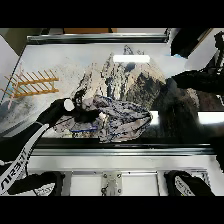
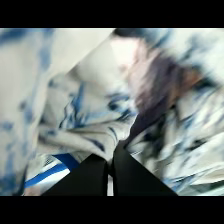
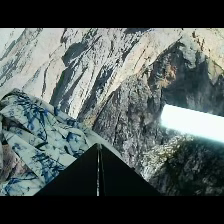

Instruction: Fold the clothes and pants, and hang the long-sleeved shirts on hangers.

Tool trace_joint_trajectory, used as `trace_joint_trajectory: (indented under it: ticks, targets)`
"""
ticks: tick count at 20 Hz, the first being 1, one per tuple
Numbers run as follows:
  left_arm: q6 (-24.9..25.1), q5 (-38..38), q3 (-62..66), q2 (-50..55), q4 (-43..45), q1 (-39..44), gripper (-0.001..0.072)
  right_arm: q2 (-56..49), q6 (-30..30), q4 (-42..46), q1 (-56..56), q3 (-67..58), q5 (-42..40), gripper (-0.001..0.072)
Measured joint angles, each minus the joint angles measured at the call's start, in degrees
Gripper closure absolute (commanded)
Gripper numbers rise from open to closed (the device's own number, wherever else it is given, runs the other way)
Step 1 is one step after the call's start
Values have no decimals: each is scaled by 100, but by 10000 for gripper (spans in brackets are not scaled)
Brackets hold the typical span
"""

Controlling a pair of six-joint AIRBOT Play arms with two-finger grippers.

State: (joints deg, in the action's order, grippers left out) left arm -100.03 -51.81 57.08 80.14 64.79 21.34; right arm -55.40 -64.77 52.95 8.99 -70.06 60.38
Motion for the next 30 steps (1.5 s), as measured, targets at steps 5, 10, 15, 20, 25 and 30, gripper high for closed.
trace_joint_trajectory:
  ticks: [5, 10, 15, 20, 25, 30]
  targets:
    - [382, 223, 1718, 175, -9, 1180, 690, 293, 0, 0, 44, 9, -302, 698]
    - [542, 46, 2861, 365, 1014, 1897, 136, 413, 0, 2, 48, 11, -409, 697]
    - [-131, -957, 2341, 142, 2011, 1580, 136, 433, 0, 2, 48, 11, -431, 697]
    - [-726, -905, 627, -105, 2269, 1790, 137, 422, -90, 2, 35, 15, -439, 697]
    - [-1115, -715, 186, 212, 2533, 1958, 216, 422, -120, 0, 26, 15, -203, 697]
    - [-1513, -632, 170, 295, 3082, 1843, 216, 422, -129, 0, 24, 15, 35, 698]
